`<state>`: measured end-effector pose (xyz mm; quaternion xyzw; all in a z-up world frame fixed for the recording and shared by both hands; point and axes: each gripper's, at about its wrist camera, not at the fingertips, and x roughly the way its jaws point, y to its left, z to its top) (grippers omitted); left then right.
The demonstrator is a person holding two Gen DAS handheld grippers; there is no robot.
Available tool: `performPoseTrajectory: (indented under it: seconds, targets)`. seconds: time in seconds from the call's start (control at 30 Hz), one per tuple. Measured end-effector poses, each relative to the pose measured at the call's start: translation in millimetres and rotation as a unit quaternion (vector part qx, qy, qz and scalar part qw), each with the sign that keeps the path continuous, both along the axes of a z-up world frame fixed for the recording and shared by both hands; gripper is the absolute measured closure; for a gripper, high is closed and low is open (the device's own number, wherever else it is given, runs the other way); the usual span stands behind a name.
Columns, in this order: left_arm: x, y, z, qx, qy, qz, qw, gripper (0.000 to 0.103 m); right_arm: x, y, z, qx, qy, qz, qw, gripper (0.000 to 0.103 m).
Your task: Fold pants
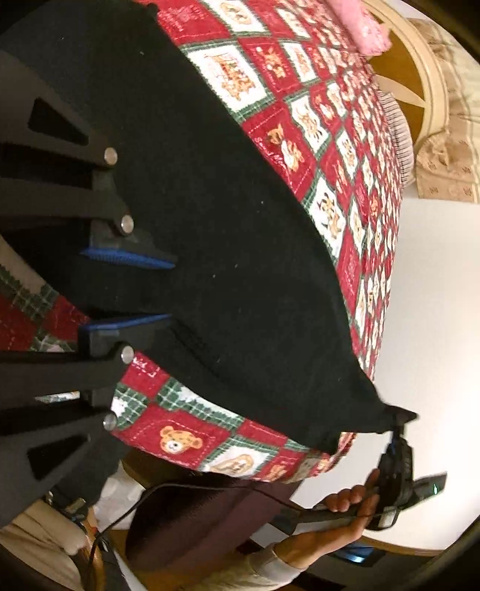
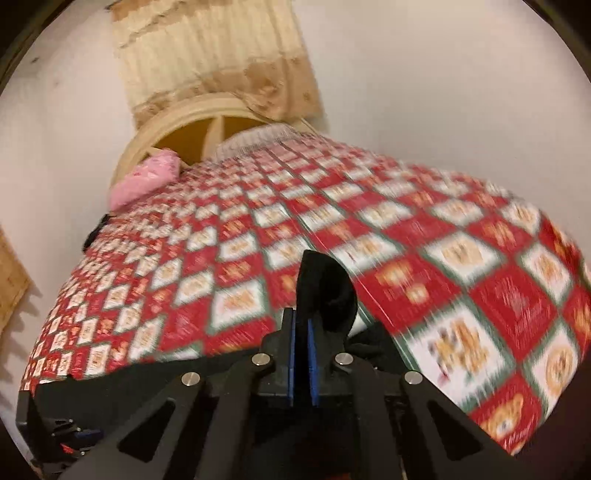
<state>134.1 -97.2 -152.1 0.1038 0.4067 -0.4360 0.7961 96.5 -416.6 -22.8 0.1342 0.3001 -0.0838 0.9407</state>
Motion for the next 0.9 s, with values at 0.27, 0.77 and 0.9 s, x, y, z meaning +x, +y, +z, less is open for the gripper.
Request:
performPoseTrajectory:
  seconds: [0.27, 0.77, 0.9]
  targets:
    - [2, 2, -6, -0.015, 0.008, -0.009, 0.9998, 0.077, -45, -4, 24, 0.019, -0.091, 0.029, 0.995, 0.098]
    - [2, -2, -4, 0.006, 0.001, -0.023, 0.9997, 0.077, -91, -65, -46, 0.136, -0.043, -0.043, 0.989, 0.054]
    - [6, 0, -7, -0.003, 0.013, -0.024, 0.9996, 0.077, -75, -82, -49, 0.201, -0.013, -0.048, 0.978, 0.057]
